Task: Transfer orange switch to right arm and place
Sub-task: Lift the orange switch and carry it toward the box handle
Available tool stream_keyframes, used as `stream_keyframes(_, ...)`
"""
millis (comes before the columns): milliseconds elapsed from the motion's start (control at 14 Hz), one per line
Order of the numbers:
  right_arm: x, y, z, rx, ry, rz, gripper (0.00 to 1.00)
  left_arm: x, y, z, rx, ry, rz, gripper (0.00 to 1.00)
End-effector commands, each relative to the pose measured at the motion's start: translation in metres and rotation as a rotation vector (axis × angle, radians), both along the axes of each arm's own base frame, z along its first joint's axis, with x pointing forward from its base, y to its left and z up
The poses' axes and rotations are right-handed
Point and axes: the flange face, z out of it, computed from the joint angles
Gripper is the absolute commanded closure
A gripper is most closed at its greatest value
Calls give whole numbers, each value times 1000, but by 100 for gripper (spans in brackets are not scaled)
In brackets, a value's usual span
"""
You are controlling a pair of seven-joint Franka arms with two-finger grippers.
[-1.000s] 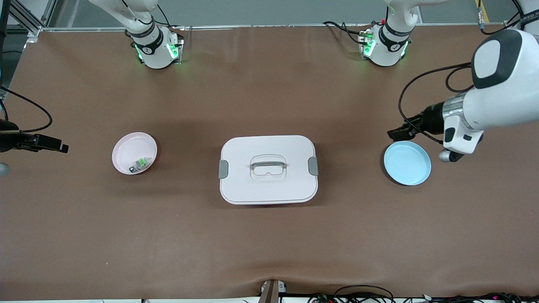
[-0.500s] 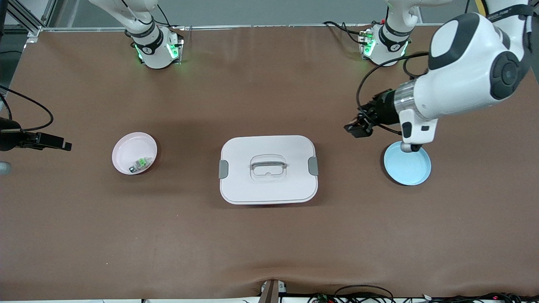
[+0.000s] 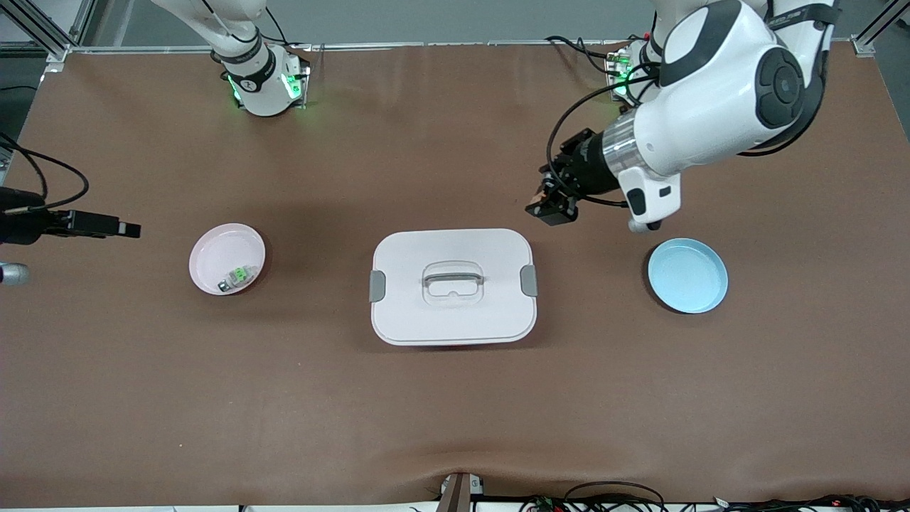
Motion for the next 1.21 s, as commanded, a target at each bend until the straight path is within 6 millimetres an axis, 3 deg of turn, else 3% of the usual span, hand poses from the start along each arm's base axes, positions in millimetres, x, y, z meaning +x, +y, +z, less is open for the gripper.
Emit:
stream_keyframes(0,-21,15,8,145,-11,-41,0,0,-20,6,-36,30,91,86)
stream_keyframes(429,-66,62,37,333,-57,-184,0,-5,-56,16,-133,82,290,82)
stream_keyframes(714,-99,142,48,331,-110,-220,0,-11,-76,29,-174,65,373,82)
stream_keyframes(1143,-118,221,54,383,-147,-176,0,-37,-115,38,-216,41,383,82)
